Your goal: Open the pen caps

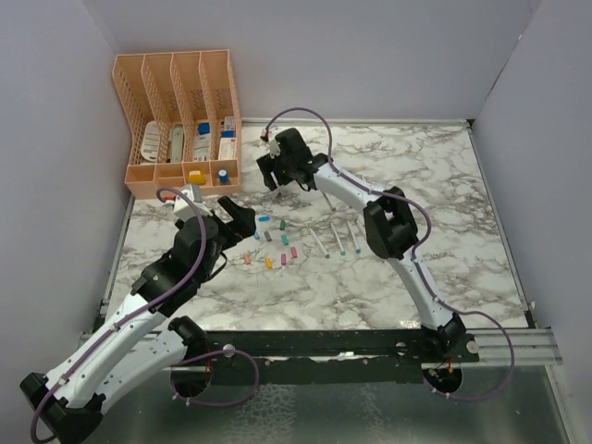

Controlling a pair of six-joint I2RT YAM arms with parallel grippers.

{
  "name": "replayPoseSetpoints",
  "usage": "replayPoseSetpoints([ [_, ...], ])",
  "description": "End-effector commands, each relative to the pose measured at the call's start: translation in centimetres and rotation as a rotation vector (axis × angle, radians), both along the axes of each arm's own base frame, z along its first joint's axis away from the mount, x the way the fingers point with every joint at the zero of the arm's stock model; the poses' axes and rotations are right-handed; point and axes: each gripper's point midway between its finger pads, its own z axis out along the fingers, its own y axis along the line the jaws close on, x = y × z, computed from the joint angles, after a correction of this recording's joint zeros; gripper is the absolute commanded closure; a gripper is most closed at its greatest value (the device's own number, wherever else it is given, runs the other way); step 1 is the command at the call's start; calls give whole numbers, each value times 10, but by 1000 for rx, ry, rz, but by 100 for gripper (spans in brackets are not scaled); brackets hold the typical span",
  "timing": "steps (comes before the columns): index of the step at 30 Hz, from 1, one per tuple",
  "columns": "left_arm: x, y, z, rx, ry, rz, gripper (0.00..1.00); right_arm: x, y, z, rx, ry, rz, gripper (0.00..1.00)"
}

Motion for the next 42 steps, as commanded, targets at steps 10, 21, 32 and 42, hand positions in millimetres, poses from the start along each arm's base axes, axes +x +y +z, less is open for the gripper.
replayPoseSetpoints([
  [10, -7, 23, -3, 10, -9, 83, 2, 0, 25, -21, -18, -21, 15, 39],
  [21, -8, 31, -1, 12, -23, 112, 2, -4, 27, -42, -33, 10, 18, 48],
  [32, -5, 34, 4, 29, -36, 128, 2, -26, 9, -76, -79, 106, -10, 87],
  [42, 5, 11, 10, 9, -34, 62, 2, -26, -16, -3, -5, -14, -102, 99],
])
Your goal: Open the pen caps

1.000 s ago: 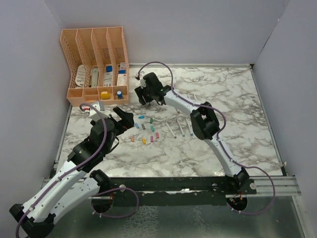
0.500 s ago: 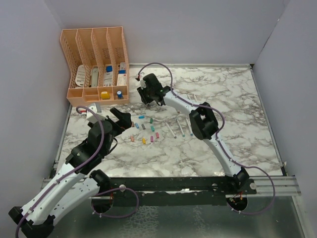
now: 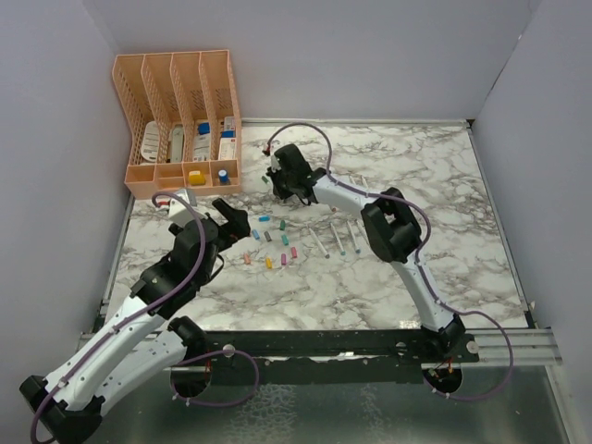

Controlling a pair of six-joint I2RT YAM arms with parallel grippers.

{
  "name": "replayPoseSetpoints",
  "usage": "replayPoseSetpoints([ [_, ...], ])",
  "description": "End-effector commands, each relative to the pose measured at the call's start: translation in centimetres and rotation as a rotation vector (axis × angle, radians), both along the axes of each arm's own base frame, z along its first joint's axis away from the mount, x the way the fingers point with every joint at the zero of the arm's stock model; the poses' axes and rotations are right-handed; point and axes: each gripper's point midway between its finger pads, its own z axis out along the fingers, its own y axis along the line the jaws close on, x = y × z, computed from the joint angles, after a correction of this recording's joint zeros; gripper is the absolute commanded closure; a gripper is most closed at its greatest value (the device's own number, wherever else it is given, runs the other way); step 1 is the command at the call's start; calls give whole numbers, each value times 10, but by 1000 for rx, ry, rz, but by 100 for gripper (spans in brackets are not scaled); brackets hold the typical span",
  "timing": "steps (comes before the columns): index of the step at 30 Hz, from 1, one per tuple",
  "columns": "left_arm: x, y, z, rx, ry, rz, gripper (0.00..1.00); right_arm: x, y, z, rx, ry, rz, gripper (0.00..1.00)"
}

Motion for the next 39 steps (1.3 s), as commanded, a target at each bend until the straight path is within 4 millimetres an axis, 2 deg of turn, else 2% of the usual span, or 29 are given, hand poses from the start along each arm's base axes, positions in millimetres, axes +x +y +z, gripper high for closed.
replayPoseSetpoints([
  [1, 9, -14, 19, -39, -41, -39, 2, -9, -22, 51, 22, -45, -63, 99],
  [4, 18, -28, 26, -53, -57, -74, 2, -18, -36, 98, 47, -106, -68, 99],
  [8, 39, -56, 36, -62, -56, -132, 2, -45, -59, 141, 70, -152, -53, 99],
  [10, 51, -70, 46, -76, -72, -167, 3, -62, -70, 155, 87, -155, -40, 99],
  [14, 82, -88, 81, -153, -125, -243, 1, -95, -89, 174, 131, -156, -24, 99],
  [17, 110, -98, 88, -247, -110, -332, 1, -116, -106, 194, 166, -178, -27, 99],
  [20, 132, -108, 85, -290, -97, -382, 1, -132, -118, 201, 181, -183, -28, 99],
  [25, 145, -141, 75, -375, -48, -518, 1, -149, -133, 202, 191, -183, -37, 99],
  [30, 144, -165, 70, -471, -24, -630, 2, -155, -140, 196, 204, -184, -54, 99],
  [39, 132, -170, 51, -519, 30, -668, 17, -158, -133, 200, 252, -174, -43, 99],
])
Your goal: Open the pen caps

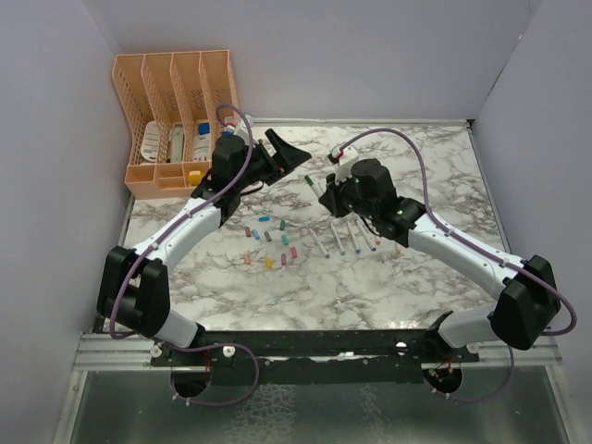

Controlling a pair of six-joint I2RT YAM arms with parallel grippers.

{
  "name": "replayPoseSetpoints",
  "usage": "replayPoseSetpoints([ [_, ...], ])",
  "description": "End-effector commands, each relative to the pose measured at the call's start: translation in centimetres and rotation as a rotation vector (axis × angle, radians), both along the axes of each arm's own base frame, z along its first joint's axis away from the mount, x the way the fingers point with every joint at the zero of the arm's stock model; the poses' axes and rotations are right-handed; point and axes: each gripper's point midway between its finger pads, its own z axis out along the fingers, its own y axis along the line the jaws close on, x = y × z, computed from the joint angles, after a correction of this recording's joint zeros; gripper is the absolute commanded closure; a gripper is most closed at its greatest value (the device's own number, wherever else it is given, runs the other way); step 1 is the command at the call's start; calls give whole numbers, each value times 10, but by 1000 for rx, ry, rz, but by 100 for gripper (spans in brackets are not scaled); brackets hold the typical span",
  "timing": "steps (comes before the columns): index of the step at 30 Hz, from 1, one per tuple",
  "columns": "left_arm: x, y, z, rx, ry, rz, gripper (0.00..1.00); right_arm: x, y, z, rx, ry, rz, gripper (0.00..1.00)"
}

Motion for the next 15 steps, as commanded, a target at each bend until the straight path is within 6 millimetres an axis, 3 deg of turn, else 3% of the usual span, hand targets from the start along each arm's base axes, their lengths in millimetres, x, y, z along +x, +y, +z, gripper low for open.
replayPoseSetpoints([
  [1, -14, -8, 8, -51, -17, -75, 18, 1, 9, 25, 84, -43, 17, 99],
  [7, -22, -11, -6, -47, 14, -98, 22, 3, 13, 37, 105, -60, 28, 99],
  [15, -25, -20, -9, -56, 18, -120, 33, 5, 17, 46, 114, -74, 43, 99],
])
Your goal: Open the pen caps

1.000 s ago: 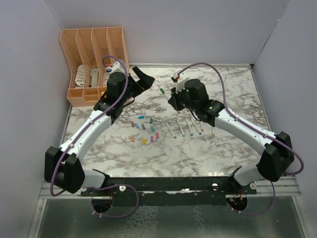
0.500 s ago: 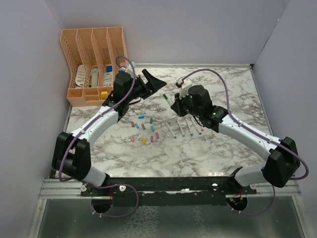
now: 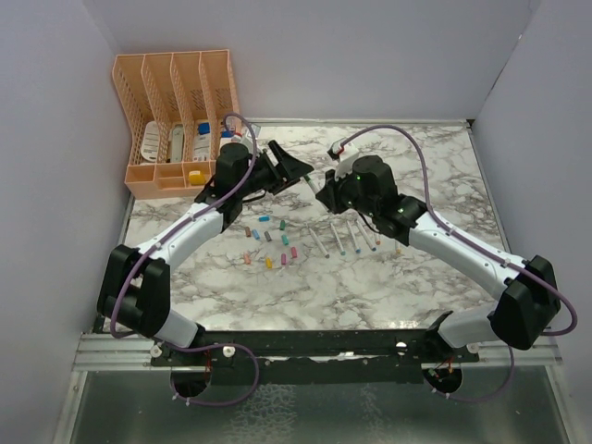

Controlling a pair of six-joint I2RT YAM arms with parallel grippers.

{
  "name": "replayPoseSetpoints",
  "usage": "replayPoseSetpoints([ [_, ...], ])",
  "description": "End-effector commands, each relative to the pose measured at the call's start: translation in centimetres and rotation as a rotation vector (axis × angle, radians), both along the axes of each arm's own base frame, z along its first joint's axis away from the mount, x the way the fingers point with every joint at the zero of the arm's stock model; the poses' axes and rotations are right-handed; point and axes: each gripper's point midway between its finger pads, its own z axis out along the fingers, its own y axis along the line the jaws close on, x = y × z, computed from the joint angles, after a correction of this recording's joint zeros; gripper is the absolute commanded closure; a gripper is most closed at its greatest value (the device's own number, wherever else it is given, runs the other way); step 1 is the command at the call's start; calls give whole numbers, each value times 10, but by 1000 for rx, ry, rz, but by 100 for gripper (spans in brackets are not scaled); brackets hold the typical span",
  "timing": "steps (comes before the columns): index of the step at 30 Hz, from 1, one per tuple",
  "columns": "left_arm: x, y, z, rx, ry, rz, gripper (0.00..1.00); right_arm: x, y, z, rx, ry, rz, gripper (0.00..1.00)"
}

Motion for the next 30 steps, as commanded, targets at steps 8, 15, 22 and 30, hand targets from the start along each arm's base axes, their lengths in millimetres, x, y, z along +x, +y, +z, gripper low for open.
replayPoseSetpoints([
  [8, 0, -15, 14, -37, -43, -51, 45, 2, 13, 40, 81, -66, 50, 99],
  [15, 4, -16, 16, -41, -47, -44, 53, -2, 14, 40, 83, -61, 66, 99],
  [22, 4, -17, 16, -47, -48, -46, 65, -3, 14, 36, 78, -54, 73, 99],
  [30, 1, -18, 14, -50, -44, -59, 93, -3, 14, 38, 82, -58, 73, 99],
])
